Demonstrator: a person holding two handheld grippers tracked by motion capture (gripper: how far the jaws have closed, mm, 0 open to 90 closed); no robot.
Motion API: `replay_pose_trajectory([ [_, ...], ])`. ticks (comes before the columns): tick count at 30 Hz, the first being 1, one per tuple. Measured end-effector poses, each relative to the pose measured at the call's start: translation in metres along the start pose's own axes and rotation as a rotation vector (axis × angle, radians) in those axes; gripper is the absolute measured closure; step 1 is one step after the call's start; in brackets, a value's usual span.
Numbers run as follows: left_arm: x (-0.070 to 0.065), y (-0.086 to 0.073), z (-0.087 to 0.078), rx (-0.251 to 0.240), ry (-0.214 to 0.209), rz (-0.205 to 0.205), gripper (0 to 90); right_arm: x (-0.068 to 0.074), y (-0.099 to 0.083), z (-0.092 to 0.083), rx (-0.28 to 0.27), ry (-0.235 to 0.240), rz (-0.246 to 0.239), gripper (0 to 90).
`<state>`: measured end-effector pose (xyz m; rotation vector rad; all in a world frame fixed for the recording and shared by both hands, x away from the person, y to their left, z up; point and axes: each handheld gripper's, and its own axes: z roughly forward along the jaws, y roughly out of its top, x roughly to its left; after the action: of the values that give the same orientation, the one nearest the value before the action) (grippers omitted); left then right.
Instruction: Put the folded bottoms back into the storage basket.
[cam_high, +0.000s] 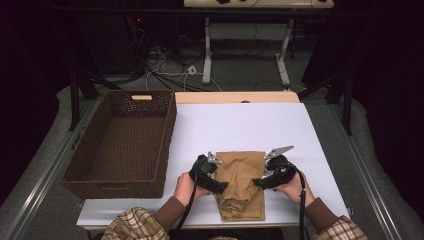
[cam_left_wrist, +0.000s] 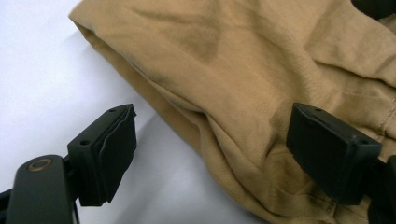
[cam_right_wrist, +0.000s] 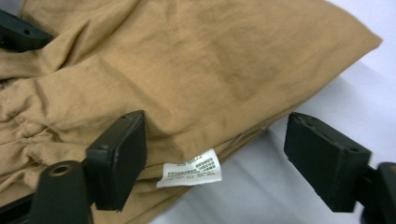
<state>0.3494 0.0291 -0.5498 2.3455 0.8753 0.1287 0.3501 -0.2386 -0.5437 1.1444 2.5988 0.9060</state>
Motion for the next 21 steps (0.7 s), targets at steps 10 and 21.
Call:
replay_pose_trajectory([
  [10,-0.009,-0.002,0.001,-0.029,-0.002,0.037,37.8,0.003,-0.001,0.003,0.02,0.016,-0.001,33.9],
  [21,-0.012,-0.005,0.003,-0.074,-0.072,0.045,71.3,0.007,-0.001,0.003,0.011,0.063,0.022,62.6],
])
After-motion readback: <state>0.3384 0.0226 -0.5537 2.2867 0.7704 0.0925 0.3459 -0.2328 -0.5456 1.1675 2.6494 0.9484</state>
